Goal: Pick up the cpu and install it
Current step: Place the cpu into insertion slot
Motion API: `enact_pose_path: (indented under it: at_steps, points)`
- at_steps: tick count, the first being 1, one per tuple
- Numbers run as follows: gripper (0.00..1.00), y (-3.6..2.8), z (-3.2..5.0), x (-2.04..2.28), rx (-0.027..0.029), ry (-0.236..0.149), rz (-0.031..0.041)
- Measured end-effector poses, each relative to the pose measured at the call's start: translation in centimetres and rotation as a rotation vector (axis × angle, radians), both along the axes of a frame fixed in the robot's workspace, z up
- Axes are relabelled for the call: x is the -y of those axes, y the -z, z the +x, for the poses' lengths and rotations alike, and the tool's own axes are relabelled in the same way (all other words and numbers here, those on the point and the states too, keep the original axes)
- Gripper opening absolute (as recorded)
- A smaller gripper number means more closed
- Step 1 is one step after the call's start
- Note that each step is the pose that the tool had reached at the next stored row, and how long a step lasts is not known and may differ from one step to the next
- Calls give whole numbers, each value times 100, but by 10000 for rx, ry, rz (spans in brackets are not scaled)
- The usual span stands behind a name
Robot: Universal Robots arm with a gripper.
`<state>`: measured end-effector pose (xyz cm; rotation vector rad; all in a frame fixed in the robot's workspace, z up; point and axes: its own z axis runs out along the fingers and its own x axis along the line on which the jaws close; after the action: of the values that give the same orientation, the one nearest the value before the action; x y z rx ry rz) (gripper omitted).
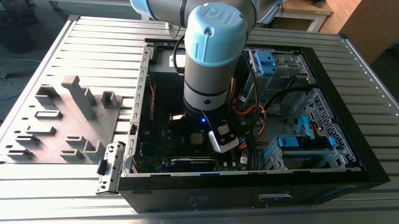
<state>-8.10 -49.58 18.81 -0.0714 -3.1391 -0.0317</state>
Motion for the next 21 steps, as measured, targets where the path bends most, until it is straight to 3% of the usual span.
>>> enact_pose_path:
  at_steps: [6, 11, 17, 21]
  points:
    - [47, 3, 1, -1, 4, 0, 6]
    - [59, 7, 0, -2, 5, 1, 12]
    - [59, 4, 0, -1, 2, 0, 5]
    - [59, -71, 0, -1, 2, 0, 6]
